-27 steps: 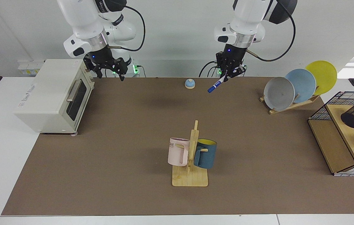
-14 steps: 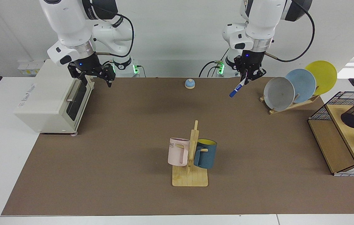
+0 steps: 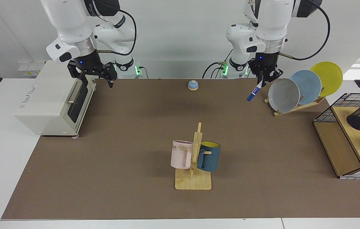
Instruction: Put markers into pen holder
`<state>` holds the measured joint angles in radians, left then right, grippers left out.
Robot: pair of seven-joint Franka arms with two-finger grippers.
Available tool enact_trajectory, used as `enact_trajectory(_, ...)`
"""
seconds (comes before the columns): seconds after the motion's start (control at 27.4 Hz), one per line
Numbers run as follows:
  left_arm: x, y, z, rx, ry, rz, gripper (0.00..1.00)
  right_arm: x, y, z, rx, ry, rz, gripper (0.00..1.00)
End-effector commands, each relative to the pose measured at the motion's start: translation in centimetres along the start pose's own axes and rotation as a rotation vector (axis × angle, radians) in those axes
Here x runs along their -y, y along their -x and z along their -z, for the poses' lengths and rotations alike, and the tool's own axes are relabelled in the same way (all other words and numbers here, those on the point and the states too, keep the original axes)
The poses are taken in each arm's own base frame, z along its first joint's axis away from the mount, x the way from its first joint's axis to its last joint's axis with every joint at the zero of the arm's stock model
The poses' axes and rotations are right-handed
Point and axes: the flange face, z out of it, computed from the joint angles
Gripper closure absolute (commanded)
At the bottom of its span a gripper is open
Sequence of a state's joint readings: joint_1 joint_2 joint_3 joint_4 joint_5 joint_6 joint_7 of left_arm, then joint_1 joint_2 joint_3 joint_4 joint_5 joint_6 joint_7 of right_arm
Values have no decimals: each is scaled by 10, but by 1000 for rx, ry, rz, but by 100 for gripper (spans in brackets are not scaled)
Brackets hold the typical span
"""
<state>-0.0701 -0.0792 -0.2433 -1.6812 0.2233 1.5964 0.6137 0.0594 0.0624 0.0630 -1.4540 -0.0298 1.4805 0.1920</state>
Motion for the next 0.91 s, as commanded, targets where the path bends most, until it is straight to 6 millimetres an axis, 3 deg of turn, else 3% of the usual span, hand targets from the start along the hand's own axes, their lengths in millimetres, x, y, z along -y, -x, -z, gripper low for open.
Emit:
enact_trajectory(0.0,5,13,8,47,-67,-2,100,-6,24,-3,-10,-7,-15,0)
enact_trajectory(0.11,9,18,8,74,-84,2,100,-17,31,-2,-10,-27,-35,0)
enact_trajectory(0.44,22,42,16,228,-175,17,100,-12,34,0,-6,-27,-21,0)
enact_trajectory(0.88,80,98,9,397,-256,-41,100,-12,33,6,-25,-32,-22,0)
